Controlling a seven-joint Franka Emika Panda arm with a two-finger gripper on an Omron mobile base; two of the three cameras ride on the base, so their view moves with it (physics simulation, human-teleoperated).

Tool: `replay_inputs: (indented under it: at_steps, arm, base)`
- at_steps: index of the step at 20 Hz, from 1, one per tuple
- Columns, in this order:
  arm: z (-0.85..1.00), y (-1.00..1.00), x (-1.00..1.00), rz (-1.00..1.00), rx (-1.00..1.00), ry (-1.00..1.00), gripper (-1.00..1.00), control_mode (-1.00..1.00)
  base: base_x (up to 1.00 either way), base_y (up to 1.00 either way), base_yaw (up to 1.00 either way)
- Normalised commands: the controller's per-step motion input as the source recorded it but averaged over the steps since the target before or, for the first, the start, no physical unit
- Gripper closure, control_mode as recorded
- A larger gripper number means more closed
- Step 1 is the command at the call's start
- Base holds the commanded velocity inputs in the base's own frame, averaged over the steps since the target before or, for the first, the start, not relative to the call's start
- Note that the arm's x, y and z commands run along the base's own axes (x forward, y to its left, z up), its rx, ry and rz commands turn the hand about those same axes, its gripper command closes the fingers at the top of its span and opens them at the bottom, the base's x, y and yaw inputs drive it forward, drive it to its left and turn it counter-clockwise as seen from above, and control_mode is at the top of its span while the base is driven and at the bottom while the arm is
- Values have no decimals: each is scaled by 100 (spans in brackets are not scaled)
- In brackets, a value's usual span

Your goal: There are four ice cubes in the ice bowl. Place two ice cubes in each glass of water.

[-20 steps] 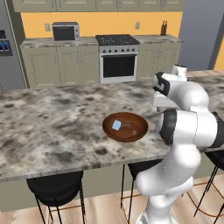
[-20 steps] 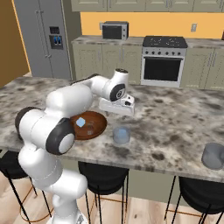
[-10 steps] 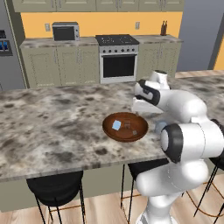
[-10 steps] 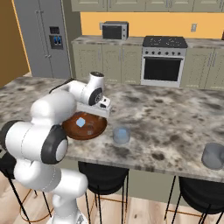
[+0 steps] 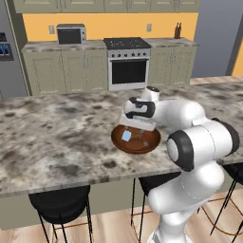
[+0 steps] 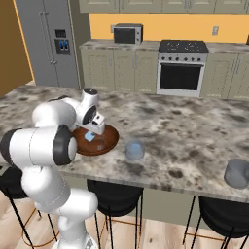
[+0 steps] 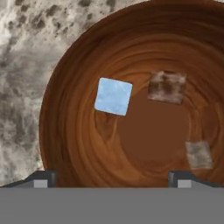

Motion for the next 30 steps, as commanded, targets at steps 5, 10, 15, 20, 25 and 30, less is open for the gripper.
replay_inputs:
  at_steps: [5,10,15,20,25,30]
  arm:
    - [-24,11,66,-6,-5,-1,-100,-100]
    - [-34,-7,47,-7,-4,2,-100,-100]
    - [-51,0,9,0,0,8,-100,-100]
    - [-34,13,5,0,0,6,100,-100]
    - [-2,9,-2,0,1,4,100,-100]
    - [88,-29,-41,-5,0,-3,100,-100]
  base:
    - [0,0,0]
    - [0,0,0]
    - [0,0,0]
    - [0,0,0]
    - [0,0,0]
    - [0,0,0]
